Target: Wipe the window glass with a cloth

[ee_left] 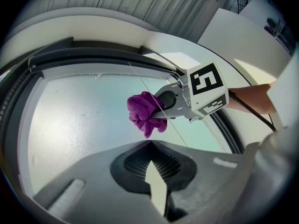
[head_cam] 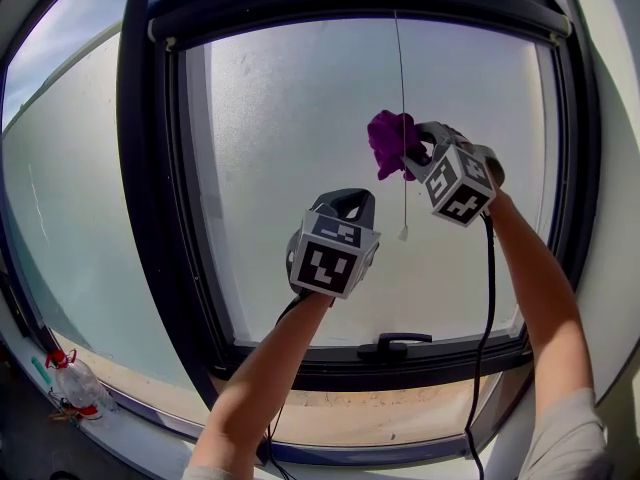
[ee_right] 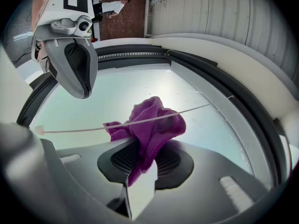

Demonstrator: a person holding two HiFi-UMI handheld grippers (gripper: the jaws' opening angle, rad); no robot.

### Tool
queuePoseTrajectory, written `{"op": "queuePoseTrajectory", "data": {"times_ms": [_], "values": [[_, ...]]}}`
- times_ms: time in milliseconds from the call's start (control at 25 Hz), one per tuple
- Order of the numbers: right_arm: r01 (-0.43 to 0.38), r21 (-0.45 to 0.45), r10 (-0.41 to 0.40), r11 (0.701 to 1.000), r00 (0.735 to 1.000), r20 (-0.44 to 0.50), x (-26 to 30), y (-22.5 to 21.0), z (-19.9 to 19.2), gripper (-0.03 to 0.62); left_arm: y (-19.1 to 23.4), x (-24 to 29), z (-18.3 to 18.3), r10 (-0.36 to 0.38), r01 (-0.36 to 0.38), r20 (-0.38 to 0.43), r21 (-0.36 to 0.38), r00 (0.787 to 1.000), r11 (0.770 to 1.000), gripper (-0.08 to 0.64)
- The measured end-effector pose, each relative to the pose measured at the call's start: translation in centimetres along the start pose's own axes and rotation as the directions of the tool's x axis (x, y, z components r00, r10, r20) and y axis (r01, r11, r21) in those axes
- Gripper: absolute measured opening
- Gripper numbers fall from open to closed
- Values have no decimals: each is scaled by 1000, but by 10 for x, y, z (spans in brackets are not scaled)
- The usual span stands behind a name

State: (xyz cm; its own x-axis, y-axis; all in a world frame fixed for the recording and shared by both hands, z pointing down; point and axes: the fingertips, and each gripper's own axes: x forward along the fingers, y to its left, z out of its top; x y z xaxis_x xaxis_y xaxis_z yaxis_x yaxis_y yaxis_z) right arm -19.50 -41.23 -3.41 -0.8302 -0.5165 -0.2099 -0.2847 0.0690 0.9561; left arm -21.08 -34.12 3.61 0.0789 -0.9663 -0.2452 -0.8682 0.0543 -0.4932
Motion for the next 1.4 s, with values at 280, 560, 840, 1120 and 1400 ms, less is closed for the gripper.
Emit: {"op": "queuePoseTrajectory", "data": {"times_ms": [280, 560, 840, 1120, 1400], "values": [[26, -34, -26, 999, 1000, 3, 8, -57, 8, 110, 11, 11, 31, 15, -14, 30, -41, 999, 999, 2], [70, -54, -70, 996, 998, 4, 17, -114, 19, 110, 23, 22, 54, 57, -56, 32, -29, 998, 998, 0], [111, -51, -111, 993, 994, -12, 23, -160, 26, 110, 22, 20, 58, 63, -62, 40, -23, 997, 998, 1], [197, 38, -197, 980, 980, 1, 25, -188, 27, 109, 23, 14, 67, 63, -63, 71, -4, 996, 998, 2], [243, 63, -244, 968, 970, 8, 13, -202, 12, 107, 18, 22, 61, 52, -52, 53, 13, 997, 999, 0]]}}
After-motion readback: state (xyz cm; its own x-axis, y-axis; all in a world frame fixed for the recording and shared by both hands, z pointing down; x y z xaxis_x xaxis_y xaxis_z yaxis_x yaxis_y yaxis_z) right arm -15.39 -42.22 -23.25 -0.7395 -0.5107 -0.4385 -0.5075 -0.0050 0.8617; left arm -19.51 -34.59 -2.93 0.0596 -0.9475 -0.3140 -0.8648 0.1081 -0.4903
